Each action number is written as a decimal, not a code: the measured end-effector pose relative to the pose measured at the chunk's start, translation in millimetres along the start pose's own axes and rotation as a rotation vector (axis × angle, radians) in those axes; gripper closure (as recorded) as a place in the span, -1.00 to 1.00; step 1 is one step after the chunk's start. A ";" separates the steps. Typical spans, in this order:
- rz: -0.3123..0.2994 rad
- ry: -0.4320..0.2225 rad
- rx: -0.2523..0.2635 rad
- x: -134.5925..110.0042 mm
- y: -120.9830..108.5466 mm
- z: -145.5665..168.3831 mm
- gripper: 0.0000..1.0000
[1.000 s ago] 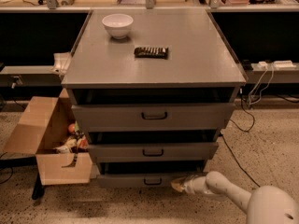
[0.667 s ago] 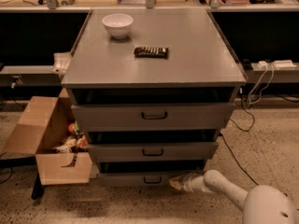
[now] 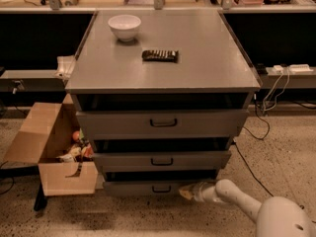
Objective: Close bottom drawer
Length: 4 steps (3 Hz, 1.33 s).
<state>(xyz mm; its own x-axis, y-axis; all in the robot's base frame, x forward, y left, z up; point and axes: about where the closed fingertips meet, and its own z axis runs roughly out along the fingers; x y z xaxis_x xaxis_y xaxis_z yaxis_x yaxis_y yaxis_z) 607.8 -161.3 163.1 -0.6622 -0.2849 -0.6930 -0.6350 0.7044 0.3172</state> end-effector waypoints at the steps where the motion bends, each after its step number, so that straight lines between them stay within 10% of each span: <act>1: -0.017 -0.019 -0.061 -9.1 17.3 29.9 1.00; 4: -0.027 -0.040 -0.055 -15.9 11.0 29.0 1.00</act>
Offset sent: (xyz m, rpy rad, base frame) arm 0.1217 0.0168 0.0095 0.0604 -0.1701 0.0117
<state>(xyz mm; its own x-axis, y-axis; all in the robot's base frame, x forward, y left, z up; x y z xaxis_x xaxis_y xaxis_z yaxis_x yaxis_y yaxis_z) 622.9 -130.2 158.8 -0.6284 -0.2765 -0.7271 -0.6744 0.6594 0.3321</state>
